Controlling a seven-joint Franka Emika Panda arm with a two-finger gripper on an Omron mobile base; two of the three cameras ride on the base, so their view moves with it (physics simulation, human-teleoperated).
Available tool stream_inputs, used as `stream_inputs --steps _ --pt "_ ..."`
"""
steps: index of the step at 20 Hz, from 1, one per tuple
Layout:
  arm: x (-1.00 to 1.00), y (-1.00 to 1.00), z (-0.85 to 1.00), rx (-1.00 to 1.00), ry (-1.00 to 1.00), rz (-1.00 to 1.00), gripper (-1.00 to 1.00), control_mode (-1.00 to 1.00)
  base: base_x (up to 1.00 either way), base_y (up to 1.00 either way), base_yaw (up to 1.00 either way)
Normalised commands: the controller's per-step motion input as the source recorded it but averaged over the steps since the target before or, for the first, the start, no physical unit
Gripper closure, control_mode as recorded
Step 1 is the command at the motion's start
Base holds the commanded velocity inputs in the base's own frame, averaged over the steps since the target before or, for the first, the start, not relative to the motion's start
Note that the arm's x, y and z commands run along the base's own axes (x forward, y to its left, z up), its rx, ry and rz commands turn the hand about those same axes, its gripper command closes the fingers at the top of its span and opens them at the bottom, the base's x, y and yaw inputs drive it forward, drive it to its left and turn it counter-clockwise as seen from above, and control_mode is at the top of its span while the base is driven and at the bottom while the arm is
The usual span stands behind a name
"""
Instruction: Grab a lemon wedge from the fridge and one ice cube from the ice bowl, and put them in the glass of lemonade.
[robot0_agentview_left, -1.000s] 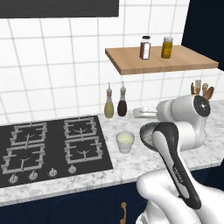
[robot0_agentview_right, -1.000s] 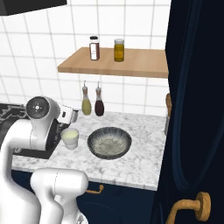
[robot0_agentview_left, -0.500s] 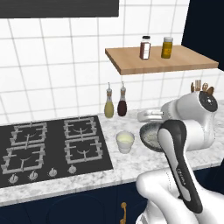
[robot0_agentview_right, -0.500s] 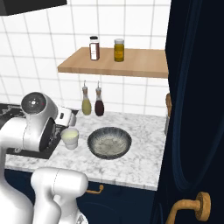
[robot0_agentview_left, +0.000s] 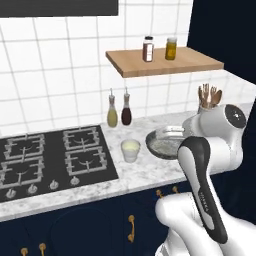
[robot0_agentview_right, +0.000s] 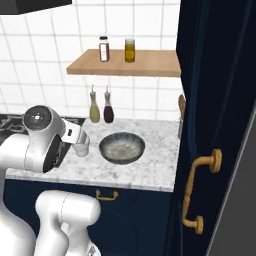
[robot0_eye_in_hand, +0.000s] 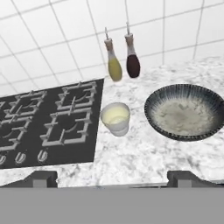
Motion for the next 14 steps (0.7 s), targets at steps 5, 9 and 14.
stream_inputs --steps 5,9,14 --pt "0.00 0.00 0.00 0.00 0.00 0.00 -1.00 1.00 -0.82 0.44 -0.35" --pt "0.00 0.00 0.00 0.00 0.00 0.00 -1.00 1.00 -0.63 0.45 -0.53" --pt "0.00 0.00 0.00 0.00 0.00 0.00 -1.00 1.00 -0.39 0.01 -0.64"
